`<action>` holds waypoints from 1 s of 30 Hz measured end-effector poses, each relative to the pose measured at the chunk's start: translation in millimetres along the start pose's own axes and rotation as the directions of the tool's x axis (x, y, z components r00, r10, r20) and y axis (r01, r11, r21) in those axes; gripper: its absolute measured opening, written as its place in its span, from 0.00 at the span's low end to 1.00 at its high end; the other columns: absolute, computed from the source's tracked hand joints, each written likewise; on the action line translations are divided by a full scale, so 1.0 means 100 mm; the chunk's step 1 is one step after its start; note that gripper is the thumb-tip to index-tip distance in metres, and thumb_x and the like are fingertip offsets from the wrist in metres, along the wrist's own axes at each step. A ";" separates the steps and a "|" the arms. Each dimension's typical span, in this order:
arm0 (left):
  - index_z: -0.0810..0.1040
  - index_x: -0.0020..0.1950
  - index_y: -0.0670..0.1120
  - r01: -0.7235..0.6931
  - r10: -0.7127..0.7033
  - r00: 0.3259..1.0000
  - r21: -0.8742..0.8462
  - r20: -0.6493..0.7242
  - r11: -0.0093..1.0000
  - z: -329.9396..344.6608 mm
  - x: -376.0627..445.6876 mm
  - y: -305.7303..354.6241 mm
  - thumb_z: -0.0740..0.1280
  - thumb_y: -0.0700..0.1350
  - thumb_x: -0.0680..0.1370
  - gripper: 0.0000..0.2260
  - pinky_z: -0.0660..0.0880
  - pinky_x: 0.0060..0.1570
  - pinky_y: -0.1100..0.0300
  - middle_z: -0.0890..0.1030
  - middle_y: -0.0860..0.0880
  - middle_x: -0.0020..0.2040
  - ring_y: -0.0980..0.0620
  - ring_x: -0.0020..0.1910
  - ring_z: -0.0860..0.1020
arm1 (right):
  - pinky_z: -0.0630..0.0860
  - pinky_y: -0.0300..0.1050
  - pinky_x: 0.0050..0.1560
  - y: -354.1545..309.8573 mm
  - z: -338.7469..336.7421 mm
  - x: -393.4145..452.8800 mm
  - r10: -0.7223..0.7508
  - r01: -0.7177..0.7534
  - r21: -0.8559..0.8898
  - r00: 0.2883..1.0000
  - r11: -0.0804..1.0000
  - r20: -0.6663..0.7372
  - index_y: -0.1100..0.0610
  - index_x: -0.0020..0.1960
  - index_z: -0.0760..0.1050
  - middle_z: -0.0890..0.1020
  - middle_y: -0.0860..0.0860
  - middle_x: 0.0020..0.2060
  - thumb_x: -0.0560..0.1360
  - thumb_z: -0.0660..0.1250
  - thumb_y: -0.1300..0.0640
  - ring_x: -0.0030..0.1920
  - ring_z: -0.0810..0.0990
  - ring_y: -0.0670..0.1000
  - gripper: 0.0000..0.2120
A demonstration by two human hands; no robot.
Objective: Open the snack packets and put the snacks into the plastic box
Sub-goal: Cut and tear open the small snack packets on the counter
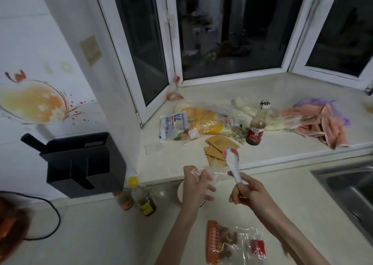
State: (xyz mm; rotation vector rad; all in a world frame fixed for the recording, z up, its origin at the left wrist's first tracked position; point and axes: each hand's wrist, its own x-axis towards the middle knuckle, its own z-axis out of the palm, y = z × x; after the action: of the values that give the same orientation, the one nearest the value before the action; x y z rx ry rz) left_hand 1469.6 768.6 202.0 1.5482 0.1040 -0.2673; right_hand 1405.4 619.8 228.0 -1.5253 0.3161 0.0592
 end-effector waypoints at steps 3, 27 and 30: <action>0.63 0.54 0.52 -0.009 0.008 0.998 0.011 0.056 1.000 0.02 -0.05 0.04 0.66 0.43 0.79 0.11 0.73 0.22 0.62 0.82 0.56 0.40 0.56 0.29 0.80 | 0.71 0.40 0.33 0.01 0.02 -0.05 -0.001 -0.001 -0.049 0.999 0.999 -0.037 0.62 0.54 0.75 0.79 0.56 0.33 0.80 0.52 0.71 0.27 0.74 0.49 0.14; 0.79 0.53 0.53 -0.139 0.114 0.972 0.107 0.207 0.985 -0.12 -0.30 0.09 0.61 0.43 0.82 0.09 0.78 0.27 0.59 0.86 0.56 0.44 0.56 0.36 0.81 | 0.65 0.35 0.24 -0.05 0.00 -0.07 0.008 -0.039 -0.158 0.981 0.987 -0.193 0.55 0.35 0.70 0.66 0.46 0.24 0.76 0.67 0.53 0.22 0.64 0.44 0.13; 0.79 0.53 0.53 -0.157 0.127 0.959 0.101 0.253 0.982 -0.10 -0.34 0.08 0.61 0.43 0.82 0.09 0.78 0.27 0.59 0.86 0.55 0.45 0.56 0.37 0.81 | 0.66 0.37 0.26 -0.03 0.02 -0.09 -0.003 -0.045 -0.212 0.976 0.976 -0.219 0.56 0.35 0.74 0.67 0.45 0.22 0.74 0.68 0.54 0.23 0.65 0.44 0.11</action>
State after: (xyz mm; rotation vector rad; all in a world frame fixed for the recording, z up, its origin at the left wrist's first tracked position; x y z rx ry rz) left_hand 1439.8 782.1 217.3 1.6207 -0.2217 -0.3537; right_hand 1397.9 623.1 233.0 -1.7488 0.5153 -0.0598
